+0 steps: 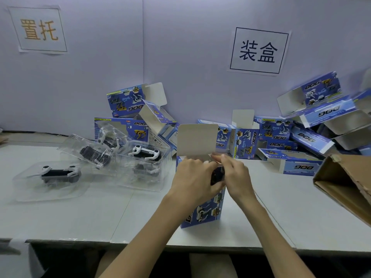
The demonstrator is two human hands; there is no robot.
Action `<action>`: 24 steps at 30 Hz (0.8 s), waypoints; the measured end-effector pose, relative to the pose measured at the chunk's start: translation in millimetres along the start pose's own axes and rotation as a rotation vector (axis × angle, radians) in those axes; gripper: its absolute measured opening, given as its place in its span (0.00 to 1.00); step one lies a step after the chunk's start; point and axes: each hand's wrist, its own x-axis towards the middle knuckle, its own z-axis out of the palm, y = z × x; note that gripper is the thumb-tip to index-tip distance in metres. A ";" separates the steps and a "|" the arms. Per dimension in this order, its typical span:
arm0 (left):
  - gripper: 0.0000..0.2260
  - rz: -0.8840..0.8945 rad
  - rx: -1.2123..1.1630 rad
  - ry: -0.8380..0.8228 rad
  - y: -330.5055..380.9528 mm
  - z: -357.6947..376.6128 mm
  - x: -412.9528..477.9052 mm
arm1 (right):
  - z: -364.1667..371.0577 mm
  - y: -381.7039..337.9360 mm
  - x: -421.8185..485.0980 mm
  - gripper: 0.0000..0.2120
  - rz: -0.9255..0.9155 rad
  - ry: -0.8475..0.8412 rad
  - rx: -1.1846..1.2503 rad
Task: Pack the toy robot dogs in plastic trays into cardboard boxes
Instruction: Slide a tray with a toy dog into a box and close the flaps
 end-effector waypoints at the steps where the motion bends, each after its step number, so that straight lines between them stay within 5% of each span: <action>1: 0.22 -0.012 0.003 0.002 -0.3 1.1 -1.3 | -4.3 -1.3 2.7 0.18 0.000 -0.023 -0.044; 5: 0.22 -0.065 0.012 0.030 0.2 5.0 1.2 | -15.8 -5.7 13.0 0.25 0.045 -0.141 -0.105; 11: 0.21 -0.021 0.054 0.013 3.9 5.4 7.3 | -21.9 -15.1 23.7 0.39 -0.073 -0.333 -0.537; 16: 0.19 -0.033 0.056 -0.001 4.1 0.5 9.1 | -25.3 -28.9 40.7 0.23 -0.016 -0.267 -0.556; 18: 0.18 -0.038 0.036 -0.013 4.2 -2.7 7.7 | -15.3 -44.9 52.3 0.14 -0.155 -0.048 -0.643; 21: 0.17 -0.038 0.004 -0.025 2.5 -5.8 4.7 | 8.1 -83.0 65.2 0.10 -0.387 0.240 -0.361; 24: 0.19 0.001 -0.028 -0.021 -0.7 -5.7 -0.1 | 20.3 -109.1 84.5 0.14 -0.377 0.027 -0.379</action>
